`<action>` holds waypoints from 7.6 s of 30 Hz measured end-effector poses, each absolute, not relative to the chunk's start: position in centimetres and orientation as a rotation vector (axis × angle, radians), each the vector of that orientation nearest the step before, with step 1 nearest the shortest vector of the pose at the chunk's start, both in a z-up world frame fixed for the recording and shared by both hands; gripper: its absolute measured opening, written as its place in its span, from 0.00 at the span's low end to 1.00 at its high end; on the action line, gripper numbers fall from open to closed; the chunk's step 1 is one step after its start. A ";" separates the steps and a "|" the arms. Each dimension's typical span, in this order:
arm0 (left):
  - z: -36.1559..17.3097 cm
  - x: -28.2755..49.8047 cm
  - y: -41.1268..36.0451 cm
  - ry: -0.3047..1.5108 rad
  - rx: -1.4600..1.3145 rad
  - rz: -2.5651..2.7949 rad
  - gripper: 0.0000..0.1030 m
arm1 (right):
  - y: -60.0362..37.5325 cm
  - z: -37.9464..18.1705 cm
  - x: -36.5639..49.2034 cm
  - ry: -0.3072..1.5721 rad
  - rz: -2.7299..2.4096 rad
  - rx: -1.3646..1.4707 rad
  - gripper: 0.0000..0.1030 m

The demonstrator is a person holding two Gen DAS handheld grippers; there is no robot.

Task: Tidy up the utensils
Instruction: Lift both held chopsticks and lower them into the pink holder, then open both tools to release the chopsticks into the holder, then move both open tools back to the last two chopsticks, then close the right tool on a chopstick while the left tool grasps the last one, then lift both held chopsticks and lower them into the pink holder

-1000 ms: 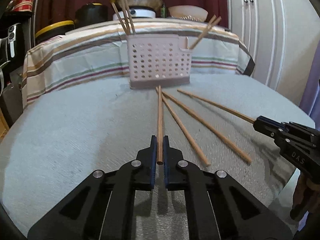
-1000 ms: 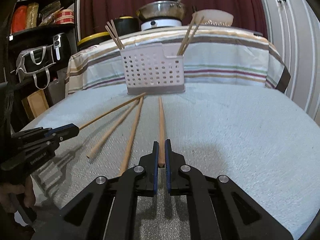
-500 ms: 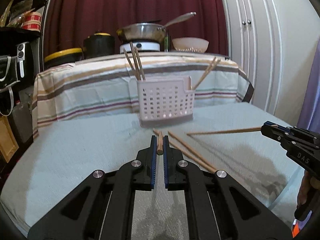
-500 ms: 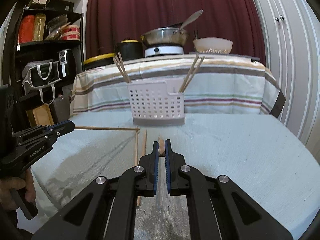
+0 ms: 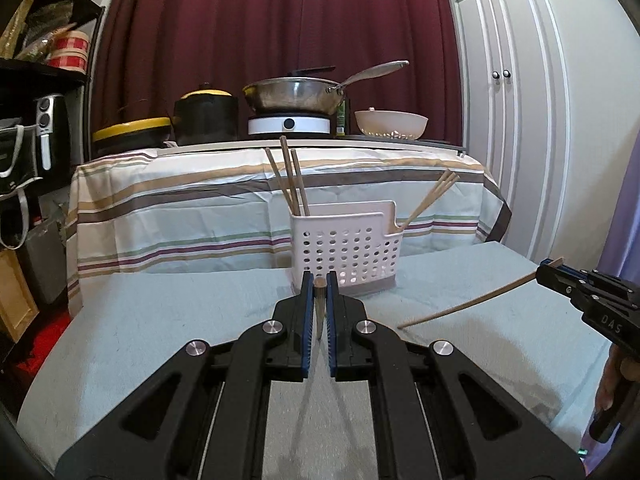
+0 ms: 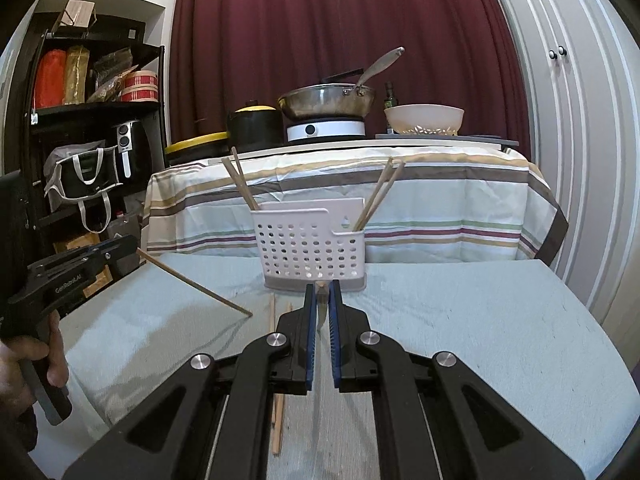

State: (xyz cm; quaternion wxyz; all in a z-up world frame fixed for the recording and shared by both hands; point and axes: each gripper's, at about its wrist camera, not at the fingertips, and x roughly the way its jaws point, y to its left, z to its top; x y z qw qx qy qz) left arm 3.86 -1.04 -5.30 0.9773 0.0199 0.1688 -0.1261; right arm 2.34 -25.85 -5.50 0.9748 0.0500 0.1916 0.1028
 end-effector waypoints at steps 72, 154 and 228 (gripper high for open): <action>1.0 24.0 -5.3 0.295 -0.013 -0.299 0.38 | -25.1 1.1 22.1 0.286 0.223 0.063 0.24; -18.3 4.2 -9.7 0.706 0.037 -0.281 0.48 | -24.9 -16.8 0.6 0.612 0.223 0.128 0.06; -7.1 3.1 -4.6 0.342 -0.013 -0.239 0.06 | -25.8 -6.8 1.7 0.357 0.212 0.114 0.06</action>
